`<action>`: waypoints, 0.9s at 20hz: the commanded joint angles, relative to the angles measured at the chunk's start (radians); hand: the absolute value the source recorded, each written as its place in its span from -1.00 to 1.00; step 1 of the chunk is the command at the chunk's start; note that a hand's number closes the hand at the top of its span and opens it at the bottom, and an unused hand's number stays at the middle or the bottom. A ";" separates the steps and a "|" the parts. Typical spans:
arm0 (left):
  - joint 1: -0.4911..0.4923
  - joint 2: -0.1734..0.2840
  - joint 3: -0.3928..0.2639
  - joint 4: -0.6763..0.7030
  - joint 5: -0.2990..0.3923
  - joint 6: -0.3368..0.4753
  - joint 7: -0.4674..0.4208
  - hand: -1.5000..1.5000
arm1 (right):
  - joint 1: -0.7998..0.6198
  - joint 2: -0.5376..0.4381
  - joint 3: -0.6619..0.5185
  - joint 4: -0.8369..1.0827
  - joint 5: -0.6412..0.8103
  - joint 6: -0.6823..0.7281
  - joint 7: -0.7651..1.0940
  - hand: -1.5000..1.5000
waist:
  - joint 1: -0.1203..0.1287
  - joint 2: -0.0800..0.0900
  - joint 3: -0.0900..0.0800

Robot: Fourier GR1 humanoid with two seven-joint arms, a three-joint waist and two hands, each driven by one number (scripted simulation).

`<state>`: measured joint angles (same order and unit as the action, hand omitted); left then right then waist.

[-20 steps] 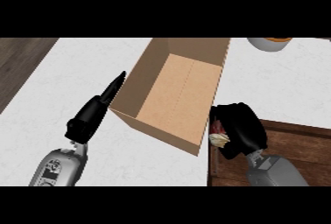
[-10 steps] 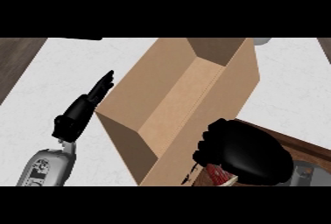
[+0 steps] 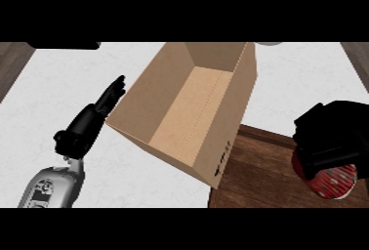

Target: Pick the cupcake from the tray and place it in the cardboard box

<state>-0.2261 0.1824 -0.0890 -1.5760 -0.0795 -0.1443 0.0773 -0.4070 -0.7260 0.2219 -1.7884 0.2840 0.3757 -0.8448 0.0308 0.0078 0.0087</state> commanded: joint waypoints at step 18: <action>0.001 -0.053 -0.015 0.076 -0.020 -0.021 -0.012 0.00 | -0.557 0.042 0.043 0.522 -0.269 0.222 0.092 1.00 | -0.010 -0.001 -0.010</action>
<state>-0.2291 0.1628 -0.0787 -1.5676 -0.1085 -0.1495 0.0763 -0.8695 -0.7171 0.2574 -1.3389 0.0451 0.4649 -0.7293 0.0345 0.0011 0.0047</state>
